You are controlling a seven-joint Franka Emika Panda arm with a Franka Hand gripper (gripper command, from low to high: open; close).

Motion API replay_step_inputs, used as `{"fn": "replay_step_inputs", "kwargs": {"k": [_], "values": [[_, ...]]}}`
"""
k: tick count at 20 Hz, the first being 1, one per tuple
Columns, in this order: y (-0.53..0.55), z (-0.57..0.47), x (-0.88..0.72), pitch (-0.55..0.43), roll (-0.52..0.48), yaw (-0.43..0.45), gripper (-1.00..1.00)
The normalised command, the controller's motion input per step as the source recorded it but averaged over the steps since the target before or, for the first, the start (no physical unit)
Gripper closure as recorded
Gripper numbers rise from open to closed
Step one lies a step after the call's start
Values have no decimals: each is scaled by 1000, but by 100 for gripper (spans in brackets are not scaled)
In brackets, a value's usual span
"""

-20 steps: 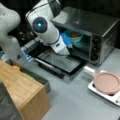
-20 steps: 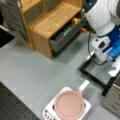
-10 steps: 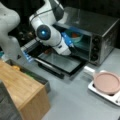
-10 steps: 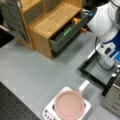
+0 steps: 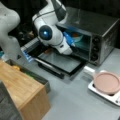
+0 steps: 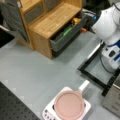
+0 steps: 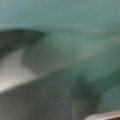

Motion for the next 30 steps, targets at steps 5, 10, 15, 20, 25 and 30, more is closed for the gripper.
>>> {"fn": "replay_step_inputs", "kwargs": {"k": [5,10,15,20,25,30], "values": [[78,-126,-1,-119,84,-114,100],[88,-94,-6,-116,102,-104,100],[58,-100,-7,-126,91,-88,100],[-14,-107,-19,-102,87,-69,100],[-115,-113,-62,-91,49,-33,100],[-279,-99,-86,-81,-2,76,100]]}}
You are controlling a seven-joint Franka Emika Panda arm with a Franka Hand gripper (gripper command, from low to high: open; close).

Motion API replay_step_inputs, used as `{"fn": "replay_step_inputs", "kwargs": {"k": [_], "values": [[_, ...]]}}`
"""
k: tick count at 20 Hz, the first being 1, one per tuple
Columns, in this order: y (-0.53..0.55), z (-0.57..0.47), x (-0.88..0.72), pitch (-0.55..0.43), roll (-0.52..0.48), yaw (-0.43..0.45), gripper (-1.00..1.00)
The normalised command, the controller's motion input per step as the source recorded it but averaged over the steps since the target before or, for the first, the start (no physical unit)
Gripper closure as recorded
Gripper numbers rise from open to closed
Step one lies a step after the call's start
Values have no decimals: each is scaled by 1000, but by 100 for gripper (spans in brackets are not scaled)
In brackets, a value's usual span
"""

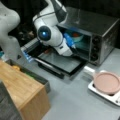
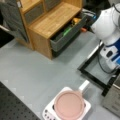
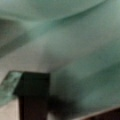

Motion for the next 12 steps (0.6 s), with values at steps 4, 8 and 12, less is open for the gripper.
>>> {"fn": "replay_step_inputs", "kwargs": {"k": [4,8,12], "values": [[-425,-72,-69,-83,-22,176,100],[-319,-63,-45,-105,-31,252,100],[-309,-57,-9,-115,-28,271,100]]}}
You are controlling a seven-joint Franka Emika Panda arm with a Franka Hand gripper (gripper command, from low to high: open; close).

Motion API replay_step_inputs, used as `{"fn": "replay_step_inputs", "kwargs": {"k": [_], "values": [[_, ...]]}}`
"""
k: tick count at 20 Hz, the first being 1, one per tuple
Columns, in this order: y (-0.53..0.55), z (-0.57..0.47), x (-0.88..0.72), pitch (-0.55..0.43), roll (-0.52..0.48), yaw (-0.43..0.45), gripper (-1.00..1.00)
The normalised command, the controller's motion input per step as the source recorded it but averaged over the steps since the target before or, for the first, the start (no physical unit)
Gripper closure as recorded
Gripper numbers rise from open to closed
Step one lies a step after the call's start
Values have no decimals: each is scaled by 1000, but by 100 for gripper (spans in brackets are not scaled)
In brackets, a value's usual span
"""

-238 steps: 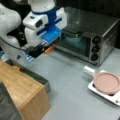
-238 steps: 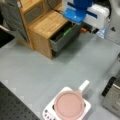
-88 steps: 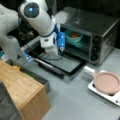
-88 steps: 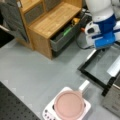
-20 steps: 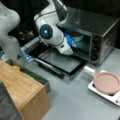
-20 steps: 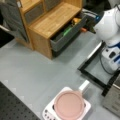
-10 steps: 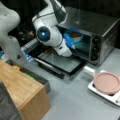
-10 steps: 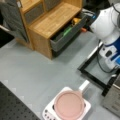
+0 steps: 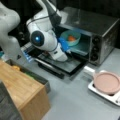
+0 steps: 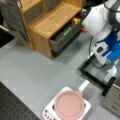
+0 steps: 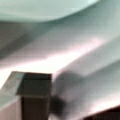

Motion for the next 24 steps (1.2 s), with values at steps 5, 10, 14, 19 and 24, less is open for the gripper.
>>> {"fn": "replay_step_inputs", "kwargs": {"k": [5,10,14,19,24], "values": [[-372,-41,35,-111,-13,290,100],[-363,-15,64,-100,-14,292,100],[-251,-10,72,-118,-37,275,-100],[-170,-21,76,-124,-41,256,-100],[-135,-13,63,-115,-45,194,-100]]}}
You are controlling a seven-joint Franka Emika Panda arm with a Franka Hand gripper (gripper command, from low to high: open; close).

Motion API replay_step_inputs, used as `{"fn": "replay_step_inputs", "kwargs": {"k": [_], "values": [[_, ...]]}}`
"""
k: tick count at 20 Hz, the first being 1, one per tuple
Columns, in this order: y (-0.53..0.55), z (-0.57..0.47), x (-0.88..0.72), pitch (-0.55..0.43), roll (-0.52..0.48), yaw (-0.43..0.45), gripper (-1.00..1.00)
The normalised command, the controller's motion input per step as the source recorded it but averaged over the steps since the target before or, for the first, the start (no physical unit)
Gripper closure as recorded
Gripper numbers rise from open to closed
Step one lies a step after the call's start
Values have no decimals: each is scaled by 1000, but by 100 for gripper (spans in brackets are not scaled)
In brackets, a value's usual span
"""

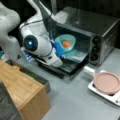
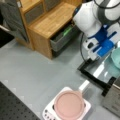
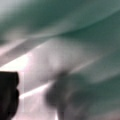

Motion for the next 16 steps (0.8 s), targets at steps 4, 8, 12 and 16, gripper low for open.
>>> {"fn": "replay_step_inputs", "kwargs": {"k": [4,8,12,16], "values": [[-117,0,64,-95,-70,128,-100],[-70,6,76,-84,-90,79,-100],[-43,32,60,-68,-132,29,-100],[-53,111,16,-29,-216,-27,-100]]}}
